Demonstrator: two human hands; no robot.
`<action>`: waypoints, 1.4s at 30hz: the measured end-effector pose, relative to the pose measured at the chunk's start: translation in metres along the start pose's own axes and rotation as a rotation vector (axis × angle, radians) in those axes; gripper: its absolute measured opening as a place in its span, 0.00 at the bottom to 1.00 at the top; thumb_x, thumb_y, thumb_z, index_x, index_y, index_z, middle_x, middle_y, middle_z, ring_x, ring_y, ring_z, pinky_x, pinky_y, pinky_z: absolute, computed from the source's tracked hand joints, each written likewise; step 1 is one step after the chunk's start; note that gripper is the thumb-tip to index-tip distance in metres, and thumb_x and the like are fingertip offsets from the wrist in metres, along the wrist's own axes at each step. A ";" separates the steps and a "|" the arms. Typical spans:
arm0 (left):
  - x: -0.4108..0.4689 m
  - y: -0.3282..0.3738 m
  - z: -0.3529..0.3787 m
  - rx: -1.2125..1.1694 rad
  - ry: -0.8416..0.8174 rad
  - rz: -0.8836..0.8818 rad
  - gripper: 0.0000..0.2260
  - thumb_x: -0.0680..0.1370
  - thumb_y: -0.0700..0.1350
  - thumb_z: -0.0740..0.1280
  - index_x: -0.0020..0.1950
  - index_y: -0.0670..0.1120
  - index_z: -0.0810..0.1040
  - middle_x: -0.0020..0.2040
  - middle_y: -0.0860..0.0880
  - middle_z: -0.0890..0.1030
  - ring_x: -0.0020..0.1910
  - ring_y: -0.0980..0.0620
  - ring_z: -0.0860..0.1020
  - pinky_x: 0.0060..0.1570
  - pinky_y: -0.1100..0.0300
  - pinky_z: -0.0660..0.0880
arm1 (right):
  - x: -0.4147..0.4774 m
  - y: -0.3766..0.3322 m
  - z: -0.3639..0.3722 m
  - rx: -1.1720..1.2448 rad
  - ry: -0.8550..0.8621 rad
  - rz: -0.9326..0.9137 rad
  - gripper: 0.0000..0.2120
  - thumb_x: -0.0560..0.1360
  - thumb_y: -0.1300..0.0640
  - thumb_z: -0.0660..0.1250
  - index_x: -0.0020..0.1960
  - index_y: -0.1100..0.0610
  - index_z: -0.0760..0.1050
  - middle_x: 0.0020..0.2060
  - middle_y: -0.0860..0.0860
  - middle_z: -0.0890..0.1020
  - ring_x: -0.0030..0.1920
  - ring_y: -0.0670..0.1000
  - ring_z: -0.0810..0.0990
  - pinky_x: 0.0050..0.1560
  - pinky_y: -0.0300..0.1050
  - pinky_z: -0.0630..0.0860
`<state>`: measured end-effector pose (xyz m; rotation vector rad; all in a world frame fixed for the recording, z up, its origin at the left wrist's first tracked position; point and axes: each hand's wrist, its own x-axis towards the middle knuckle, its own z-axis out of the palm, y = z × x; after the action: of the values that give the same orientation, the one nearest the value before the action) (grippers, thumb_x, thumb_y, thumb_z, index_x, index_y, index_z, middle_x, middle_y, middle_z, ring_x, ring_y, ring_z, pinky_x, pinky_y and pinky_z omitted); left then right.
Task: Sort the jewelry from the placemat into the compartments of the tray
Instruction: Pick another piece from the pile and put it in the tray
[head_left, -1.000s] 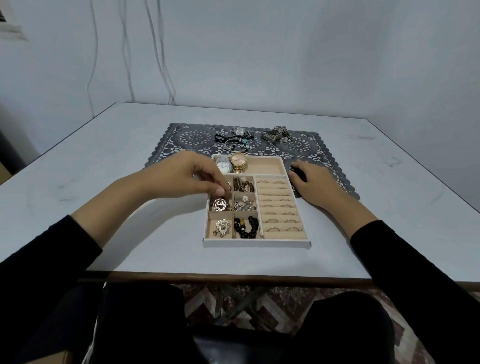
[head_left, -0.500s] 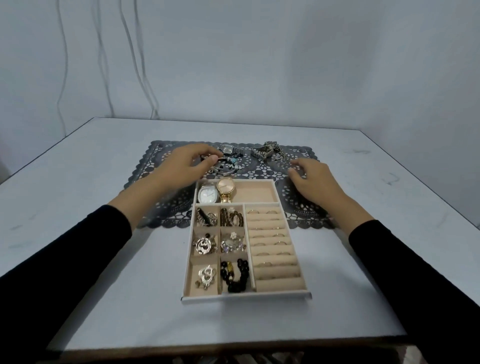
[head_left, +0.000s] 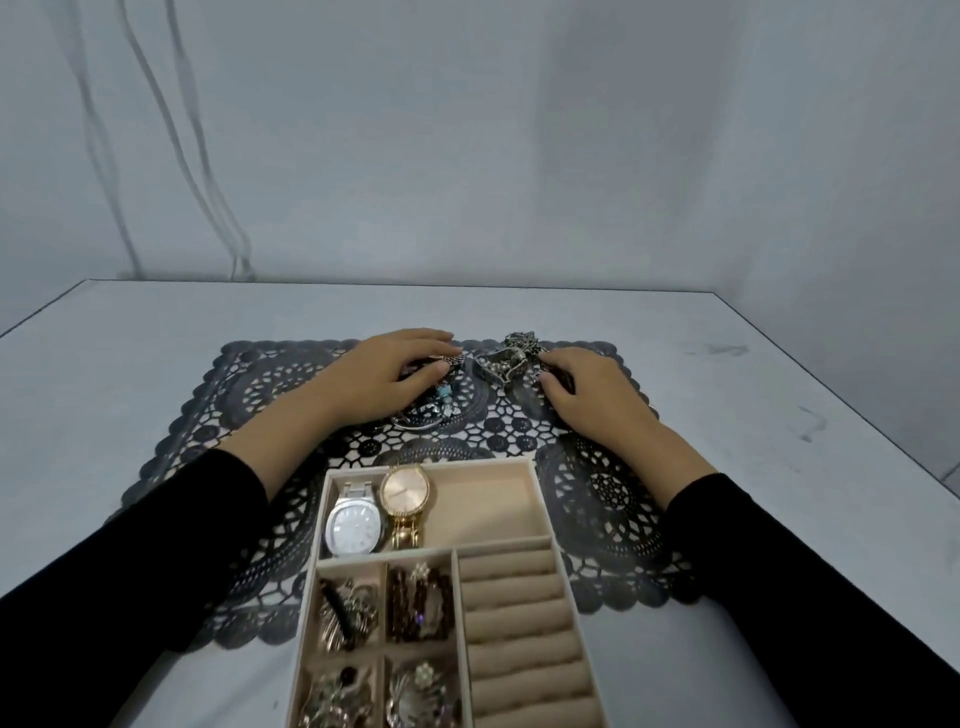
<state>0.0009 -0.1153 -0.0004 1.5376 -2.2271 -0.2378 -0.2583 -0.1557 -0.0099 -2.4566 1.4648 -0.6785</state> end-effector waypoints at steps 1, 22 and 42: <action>0.005 0.000 0.000 0.004 -0.005 0.019 0.17 0.82 0.55 0.58 0.70 0.55 0.74 0.72 0.56 0.71 0.69 0.56 0.70 0.66 0.56 0.70 | 0.003 0.002 0.001 0.007 0.001 -0.002 0.18 0.80 0.54 0.60 0.68 0.56 0.73 0.65 0.51 0.77 0.66 0.50 0.72 0.67 0.43 0.65; 0.045 0.012 0.013 -0.022 -0.023 0.119 0.12 0.81 0.52 0.64 0.58 0.50 0.83 0.58 0.55 0.81 0.56 0.58 0.78 0.60 0.55 0.74 | 0.011 0.019 0.003 0.154 0.105 -0.033 0.07 0.76 0.57 0.69 0.51 0.52 0.84 0.49 0.48 0.79 0.52 0.45 0.74 0.49 0.24 0.63; 0.068 0.036 0.006 -0.265 -0.111 -0.254 0.06 0.70 0.43 0.75 0.42 0.55 0.87 0.40 0.60 0.84 0.39 0.67 0.78 0.40 0.69 0.71 | 0.016 0.016 0.001 0.226 0.078 0.063 0.07 0.74 0.55 0.70 0.52 0.50 0.83 0.45 0.44 0.74 0.50 0.43 0.72 0.48 0.31 0.64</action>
<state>-0.0522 -0.1651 0.0241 1.6877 -1.9784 -0.6801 -0.2641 -0.1780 -0.0122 -2.2275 1.4004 -0.8831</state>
